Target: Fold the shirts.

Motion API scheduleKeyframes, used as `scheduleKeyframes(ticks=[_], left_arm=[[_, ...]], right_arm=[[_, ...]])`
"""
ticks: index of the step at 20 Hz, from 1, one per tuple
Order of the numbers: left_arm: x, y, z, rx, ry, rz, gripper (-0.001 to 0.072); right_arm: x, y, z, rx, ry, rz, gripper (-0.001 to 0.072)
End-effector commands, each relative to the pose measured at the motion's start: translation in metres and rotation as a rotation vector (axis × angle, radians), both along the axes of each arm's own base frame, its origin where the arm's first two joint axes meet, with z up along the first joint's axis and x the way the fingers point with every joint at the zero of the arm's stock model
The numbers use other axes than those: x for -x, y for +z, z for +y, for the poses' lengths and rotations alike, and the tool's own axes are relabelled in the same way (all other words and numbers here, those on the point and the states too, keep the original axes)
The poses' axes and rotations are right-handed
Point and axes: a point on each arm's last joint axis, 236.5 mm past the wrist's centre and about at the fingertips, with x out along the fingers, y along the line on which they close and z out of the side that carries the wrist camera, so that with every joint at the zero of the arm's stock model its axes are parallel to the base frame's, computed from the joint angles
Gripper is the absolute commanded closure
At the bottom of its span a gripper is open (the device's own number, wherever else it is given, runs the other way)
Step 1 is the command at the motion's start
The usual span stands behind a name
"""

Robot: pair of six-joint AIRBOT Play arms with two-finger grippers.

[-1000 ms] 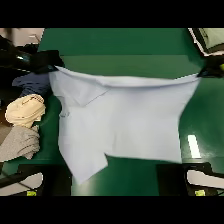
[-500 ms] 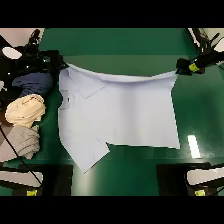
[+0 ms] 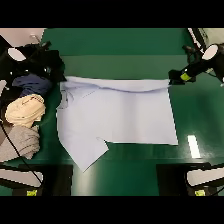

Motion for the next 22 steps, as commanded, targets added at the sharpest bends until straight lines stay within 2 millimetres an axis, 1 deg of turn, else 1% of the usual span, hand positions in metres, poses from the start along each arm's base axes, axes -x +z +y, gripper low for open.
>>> scheduleKeyframes(ticks=[1,3,4,6,9,10,12,13,14,15,16,17,18,19,20,21,22], left_arm=[[0.059,-0.031,0.01,-0.069,-0.097,0.226,0.0684],[0.075,-0.044,0.011,-0.069,-0.108,0.288,0.0683],[0.08,-0.046,0.012,-0.073,-0.108,0.31,0.0683],[0.085,-0.043,0.012,-0.071,-0.101,0.328,0.0683],[0.083,-0.03,0.012,-0.073,-0.086,0.297,0.0682],[0.084,-0.026,0.012,-0.074,-0.087,0.29,0.0682],[0.092,-0.024,0.012,-0.075,-0.091,0.322,0.0672],[0.098,-0.025,0.013,-0.081,-0.098,0.347,0.0424],[0.104,-0.026,0.017,-0.095,-0.092,0.373,0.0158],[0.104,-0.028,0.022,-0.114,-0.069,0.386,0.0146],[0.105,-0.029,0.028,-0.137,-0.046,0.397,0.0146],[0.107,-0.031,0.038,-0.18,-0.021,0.409,0.0173],[0.111,-0.027,0.046,-0.215,-0.005,0.409,0.0205],[0.116,-0.021,0.049,-0.232,0.001,0.398,0.0204],[0.125,-0.015,0.048,-0.231,0.008,0.38,0.0204],[0.138,-0.012,0.044,-0.216,0.02,0.368,0.0204],[0.157,-0.012,0.037,-0.189,0.037,0.377,0.0204]], right_arm=[[0.033,-0.024,0.01,-0.015,0.031,0.113,0.0699],[0.041,-0.029,0.011,-0.017,0.031,0.134,0.0697],[0.046,-0.029,0.011,-0.018,0.033,0.146,0.0696],[0.049,-0.021,0.011,-0.018,0.035,0.138,0.0695],[0.051,0.001,0.01,-0.014,0.035,0.093,0.0695],[0.056,0.005,0.009,-0.016,0.036,0.106,0.0695],[0.068,0.002,0.004,-0.02,0.04,0.159,0.0694],[0.071,-0.001,0.003,-0.024,0.04,0.18,0.0689],[0.074,-0.004,0.004,-0.026,0.043,0.203,0.0576],[0.076,-0.007,0.004,-0.028,0.045,0.218,0.0412],[0.077,-0.009,0.004,-0.028,0.047,0.226,0.0396],[0.08,-0.007,0.004,-0.03,0.05,0.237,0.0398],[0.087,-0.003,0.003,-0.031,0.055,0.253,0.04],[0.096,0.005,0.001,-0.036,0.069,0.269,0.04],[0.104,0.013,-0.003,-0.037,0.076,0.274,0.04],[0.108,0.023,-0.005,-0.036,0.076,0.263,0.04],[0.109,0.032,-0.008,-0.034,0.068,0.239,0.04]])
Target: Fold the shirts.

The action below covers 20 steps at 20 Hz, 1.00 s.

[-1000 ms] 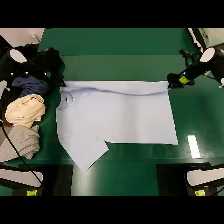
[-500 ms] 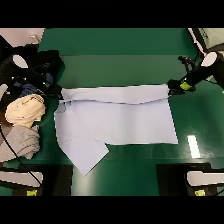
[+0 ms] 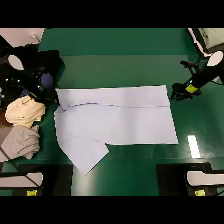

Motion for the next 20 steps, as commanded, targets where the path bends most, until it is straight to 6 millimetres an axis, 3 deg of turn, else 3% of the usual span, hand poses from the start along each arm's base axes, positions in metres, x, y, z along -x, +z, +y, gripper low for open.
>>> scheduleKeyframes(ticks=[1,5,7,9,12,16,20], left_arm=[[0.052,0.0,-0.01,0.024,0.066,0.018,0.0204],[0.148,-0.03,-0.043,0.131,0.185,0.147,0.0204],[0.183,-0.047,-0.044,0.122,0.226,0.187,0.0204],[0.205,-0.058,-0.047,0.12,0.263,0.22,0.0204],[0.215,-0.072,-0.053,0.141,0.287,0.249,0.0204],[0.209,-0.087,-0.058,0.165,0.339,0.213,0.0204],[0.204,-0.09,-0.058,0.17,0.355,0.189,0.0204]], right_arm=[[0.013,0.026,-0.007,0.001,0.002,-0.029,0.04],[0.003,0.041,-0.005,-0.002,-0.008,-0.118,0.0401],[0.001,0.044,0.005,-0.044,0.002,-0.129,0.04],[-0.001,0.046,0.012,-0.069,0.007,-0.142,0.04],[-0.001,0.047,0.016,-0.09,0.007,-0.144,0.04],[-0.001,0.047,0.016,-0.089,0.007,-0.144,0.04],[-0.001,0.047,0.016,-0.09,0.007,-0.144,0.04]])
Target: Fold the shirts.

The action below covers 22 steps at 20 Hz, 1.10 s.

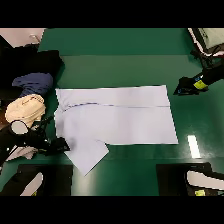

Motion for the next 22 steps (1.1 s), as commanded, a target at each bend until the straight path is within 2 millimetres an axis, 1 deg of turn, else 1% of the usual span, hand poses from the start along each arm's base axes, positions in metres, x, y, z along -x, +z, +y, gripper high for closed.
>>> scheduleKeyframes(ticks=[1,4,5,6,7,8,9,10,12,15,17,18,19,21,22], left_arm=[[-0.009,-0.006,0.001,-0.009,0.032,-0.041,0.0204],[-0.017,-0.007,0.001,-0.012,0.05,-0.071,0.0207],[-0.019,-0.006,0.0,-0.006,0.056,-0.075,0.0315],[-0.022,-0.005,-0.002,0.004,0.067,-0.084,0.0449],[-0.025,-0.004,-0.004,0.012,0.076,-0.091,0.0461],[-0.025,-0.004,-0.006,0.019,0.08,-0.092,0.0534],[-0.025,-0.003,-0.007,0.025,0.068,-0.098,0.0682],[-0.025,-0.002,-0.008,0.033,0.059,-0.099,0.0684],[-0.025,0.004,-0.01,0.042,0.038,-0.099,0.0684],[-0.04,0.019,-0.01,0.048,-0.004,-0.163,0.0684],[-0.051,0.026,-0.009,0.045,-0.001,-0.2,0.0684],[-0.055,0.028,-0.008,0.042,0.001,-0.212,0.0684],[-0.056,0.029,-0.008,0.041,0.003,-0.218,0.0684],[-0.056,0.028,-0.008,0.041,0.003,-0.218,0.0684],[-0.056,0.028,-0.008,0.041,0.003,-0.218,0.0684]], right_arm=[[0.0,0.0,0.001,-0.004,0.002,0.001,0.0401],[0.001,0.0,0.001,-0.004,0.002,0.002,0.04],[0.001,0.0,0.001,-0.004,0.002,0.004,0.0401],[0.002,0.0,0.001,-0.005,0.004,0.008,0.04],[0.005,0.0,0.002,-0.006,0.007,0.018,0.04],[0.009,0.0,0.002,-0.008,0.013,0.034,0.04],[0.014,0.0,0.002,-0.007,0.02,0.057,0.04],[0.021,-0.003,0.0,-0.01,0.018,0.078,0.04],[0.044,-0.019,-0.007,-0.016,-0.017,0.133,0.0401],[0.096,-0.062,-0.027,-0.043,-0.113,0.232,0.0397],[0.133,-0.094,-0.036,-0.077,-0.19,0.298,0.0344],[0.152,-0.109,-0.038,-0.097,-0.223,0.336,0.0344],[0.166,-0.12,-0.038,-0.116,-0.242,0.365,0.0344],[0.19,-0.137,-0.032,-0.156,-0.251,0.415,0.0344],[0.196,-0.143,-0.029,-0.162,-0.255,0.428,0.0344]])
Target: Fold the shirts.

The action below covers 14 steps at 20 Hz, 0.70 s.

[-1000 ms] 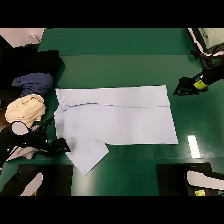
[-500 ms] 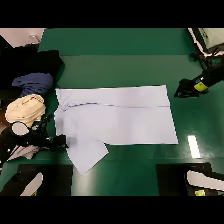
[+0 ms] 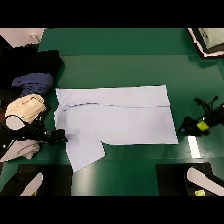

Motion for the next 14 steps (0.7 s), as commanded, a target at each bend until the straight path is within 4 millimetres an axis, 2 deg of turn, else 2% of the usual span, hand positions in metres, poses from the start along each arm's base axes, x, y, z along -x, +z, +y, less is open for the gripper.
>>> scheduleKeyframes(ticks=[1,6,7,9,10,14], left_arm=[[-0.0041,0.0029,0.0001,0.0,-0.002,-0.017,0.0684],[-0.004,0.0029,0.0001,0.0,-0.002,-0.017,0.0684],[-0.0039,0.003,0.0001,0.0,-0.002,-0.016,0.0684],[-0.0039,0.003,0.0001,0.0,-0.002,-0.016,0.0684],[-0.004,0.0031,0.0001,0.0,-0.002,-0.016,0.0684],[-0.0128,0.0122,0.0007,-0.002,-0.006,-0.046,0.0684]], right_arm=[[0.0365,-0.0298,0.0092,-0.044,-0.037,0.057,0.0345],[0.0419,-0.035,0.0121,-0.047,-0.039,0.067,0.035],[0.0416,-0.0351,0.0119,-0.046,-0.039,0.066,0.0397],[0.0399,-0.0359,0.0107,-0.043,-0.029,0.052,0.0618],[0.0394,-0.0362,0.0103,-0.043,-0.022,0.045,0.0692],[0.0351,-0.0319,0.0081,-0.041,-0.019,0.037,0.0697]])
